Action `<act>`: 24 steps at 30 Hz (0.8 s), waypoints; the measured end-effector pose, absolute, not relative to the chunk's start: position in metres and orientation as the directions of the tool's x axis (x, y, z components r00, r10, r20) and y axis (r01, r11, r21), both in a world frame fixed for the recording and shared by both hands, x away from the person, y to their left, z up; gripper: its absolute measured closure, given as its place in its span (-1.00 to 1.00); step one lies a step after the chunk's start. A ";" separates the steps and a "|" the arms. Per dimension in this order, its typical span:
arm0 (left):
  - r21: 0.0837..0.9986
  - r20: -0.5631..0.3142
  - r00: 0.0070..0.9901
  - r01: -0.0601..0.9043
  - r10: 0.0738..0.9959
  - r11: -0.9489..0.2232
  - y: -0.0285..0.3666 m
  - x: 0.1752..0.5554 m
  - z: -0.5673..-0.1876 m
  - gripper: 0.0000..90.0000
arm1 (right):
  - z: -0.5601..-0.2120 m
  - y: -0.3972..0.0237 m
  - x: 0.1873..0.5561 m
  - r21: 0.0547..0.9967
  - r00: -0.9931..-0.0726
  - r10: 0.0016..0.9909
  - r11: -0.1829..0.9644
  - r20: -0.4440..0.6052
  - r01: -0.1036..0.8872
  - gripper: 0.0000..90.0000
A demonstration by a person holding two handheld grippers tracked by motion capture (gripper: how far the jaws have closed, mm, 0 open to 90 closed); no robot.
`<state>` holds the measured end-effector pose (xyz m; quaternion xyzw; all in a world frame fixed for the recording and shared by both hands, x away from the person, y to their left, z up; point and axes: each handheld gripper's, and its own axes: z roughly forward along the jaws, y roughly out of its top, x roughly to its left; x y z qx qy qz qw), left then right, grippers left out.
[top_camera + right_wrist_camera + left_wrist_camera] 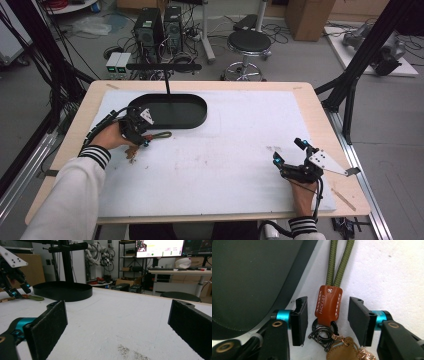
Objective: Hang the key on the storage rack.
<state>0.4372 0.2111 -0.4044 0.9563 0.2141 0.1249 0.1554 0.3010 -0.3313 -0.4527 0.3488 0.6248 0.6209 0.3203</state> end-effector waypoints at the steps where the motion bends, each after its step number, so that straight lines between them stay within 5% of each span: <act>1: 0.349 0.173 0.877 0.371 0.448 -0.861 0.211 0.437 -0.405 0.20 | -0.453 -0.331 0.301 0.999 -0.551 0.834 -0.015 0.033 0.037 -0.97; 24: 0.317 0.180 0.883 0.366 0.434 -0.875 0.210 0.438 -0.407 0.54 | -0.453 -0.332 0.301 0.999 -0.550 0.834 -0.019 0.037 0.038 -0.97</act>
